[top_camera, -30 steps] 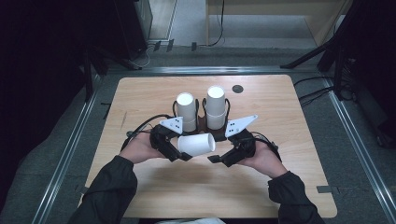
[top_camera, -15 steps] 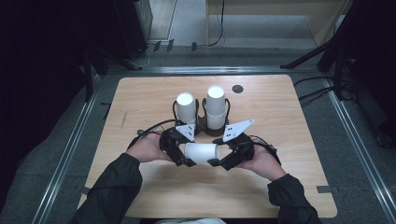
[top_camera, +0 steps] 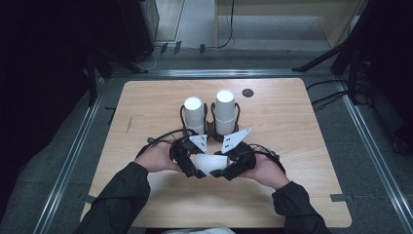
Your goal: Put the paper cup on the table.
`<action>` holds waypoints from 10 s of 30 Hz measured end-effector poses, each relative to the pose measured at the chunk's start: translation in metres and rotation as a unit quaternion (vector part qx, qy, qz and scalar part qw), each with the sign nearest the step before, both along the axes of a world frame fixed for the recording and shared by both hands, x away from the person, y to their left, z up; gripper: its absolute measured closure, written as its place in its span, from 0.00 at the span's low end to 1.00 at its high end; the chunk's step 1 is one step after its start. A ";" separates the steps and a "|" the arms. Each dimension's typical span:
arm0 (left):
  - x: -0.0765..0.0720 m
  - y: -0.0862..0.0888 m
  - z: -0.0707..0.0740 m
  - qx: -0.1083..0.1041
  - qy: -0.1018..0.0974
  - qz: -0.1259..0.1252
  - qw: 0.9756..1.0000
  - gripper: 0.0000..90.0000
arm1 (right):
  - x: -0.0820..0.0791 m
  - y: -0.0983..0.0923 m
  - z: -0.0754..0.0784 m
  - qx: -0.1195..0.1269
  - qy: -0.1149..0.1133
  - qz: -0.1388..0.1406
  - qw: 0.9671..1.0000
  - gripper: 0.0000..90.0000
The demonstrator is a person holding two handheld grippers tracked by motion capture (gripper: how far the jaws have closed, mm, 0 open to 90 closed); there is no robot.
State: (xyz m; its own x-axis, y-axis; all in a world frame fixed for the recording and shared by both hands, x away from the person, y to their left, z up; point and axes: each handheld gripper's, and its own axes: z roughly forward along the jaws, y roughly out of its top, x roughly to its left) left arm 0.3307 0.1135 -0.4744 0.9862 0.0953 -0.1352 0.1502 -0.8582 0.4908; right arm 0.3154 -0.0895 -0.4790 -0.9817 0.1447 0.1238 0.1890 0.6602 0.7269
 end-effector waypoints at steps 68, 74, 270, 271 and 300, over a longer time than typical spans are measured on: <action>-0.001 0.038 0.032 -0.173 0.006 0.097 0.980 0.25 | 0.010 -0.025 0.021 0.067 0.013 -0.021 0.997 0.24; 0.000 0.031 0.032 -0.115 -0.007 0.089 0.989 0.25 | 0.009 -0.024 0.014 0.048 0.003 -0.030 0.998 0.24; 0.010 0.085 0.039 -0.165 -0.030 0.192 0.967 0.24 | 0.006 -0.056 0.005 0.041 -0.010 -0.143 0.989 0.20; 0.010 0.086 0.039 -0.165 -0.033 0.194 0.966 0.24 | 0.006 -0.058 0.005 0.044 -0.012 -0.146 0.988 0.20; 0.025 0.142 0.032 -0.155 -0.032 0.259 0.953 0.24 | 0.014 -0.062 -0.004 0.018 -0.019 -0.147 0.989 0.25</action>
State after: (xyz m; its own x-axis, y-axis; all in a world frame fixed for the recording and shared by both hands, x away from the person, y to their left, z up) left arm 0.3560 0.2552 -0.4423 0.8252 0.5366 -0.1764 0.4750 -0.4904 0.7307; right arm 0.3291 -0.1511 -0.4830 -0.9020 0.4202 0.0991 0.3414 0.5538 0.7595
